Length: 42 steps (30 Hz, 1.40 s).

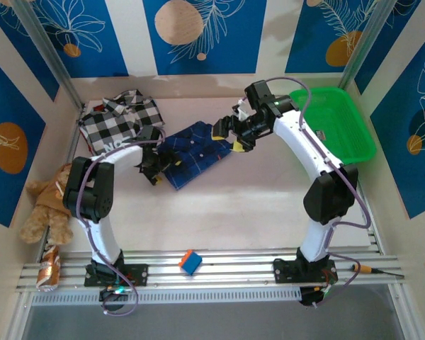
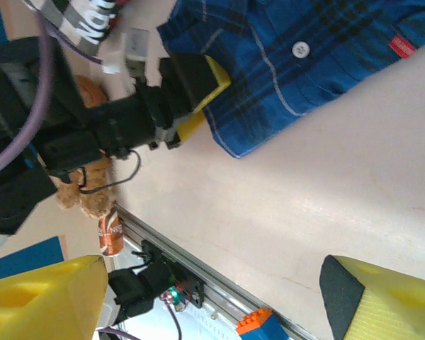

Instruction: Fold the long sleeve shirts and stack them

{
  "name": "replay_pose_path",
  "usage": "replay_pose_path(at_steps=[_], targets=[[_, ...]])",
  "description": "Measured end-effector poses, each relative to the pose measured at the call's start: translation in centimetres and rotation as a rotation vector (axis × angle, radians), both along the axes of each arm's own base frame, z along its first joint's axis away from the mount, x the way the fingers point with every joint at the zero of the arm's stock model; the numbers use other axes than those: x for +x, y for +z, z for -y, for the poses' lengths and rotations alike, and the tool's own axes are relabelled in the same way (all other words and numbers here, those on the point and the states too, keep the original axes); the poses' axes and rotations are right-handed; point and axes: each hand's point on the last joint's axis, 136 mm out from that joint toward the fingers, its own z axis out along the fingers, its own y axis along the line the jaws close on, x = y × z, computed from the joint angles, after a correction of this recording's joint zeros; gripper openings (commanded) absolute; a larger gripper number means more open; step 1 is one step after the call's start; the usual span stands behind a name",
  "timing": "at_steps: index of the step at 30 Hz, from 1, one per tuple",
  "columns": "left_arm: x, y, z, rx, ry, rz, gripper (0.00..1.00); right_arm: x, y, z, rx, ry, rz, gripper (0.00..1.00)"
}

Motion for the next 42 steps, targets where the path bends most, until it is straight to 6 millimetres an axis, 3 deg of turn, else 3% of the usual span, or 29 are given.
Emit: replay_pose_path(at_steps=[6,13,20,25,28,31,37,42], targets=[[0.2,-0.7,-0.4,0.039,0.042,-0.04,0.61,0.5,0.3,0.7,0.02,-0.002,0.015,0.79],[0.5,-1.1,-0.3,0.082,0.029,-0.105,0.51,0.3,0.4,1.0,0.058,0.004,0.012,0.79],[3.0,-1.1,1.2,0.133,-0.077,-0.137,0.35,-0.1,0.5,1.2,0.103,0.013,0.006,0.79],[5.7,-0.8,2.8,0.146,-0.162,-0.054,0.13,-0.2,1.4,1.6,0.134,0.017,0.028,0.79],[6.1,-0.6,2.8,0.179,-0.2,-0.027,0.01,-0.1,1.9,2.0,0.152,0.015,0.04,0.79],[6.3,-0.1,2.1,0.236,-0.245,-0.009,0.0,0.2,2.0,2.5,0.16,0.012,0.053,0.81],[7.8,3.3,0.2,0.395,-0.371,0.07,0.0,-0.3,2.6,3.6,0.162,0.003,0.093,0.87],[10.7,10.4,-0.7,0.532,-0.494,0.247,0.0,-0.5,4.0,3.9,0.175,0.009,0.155,0.87]])
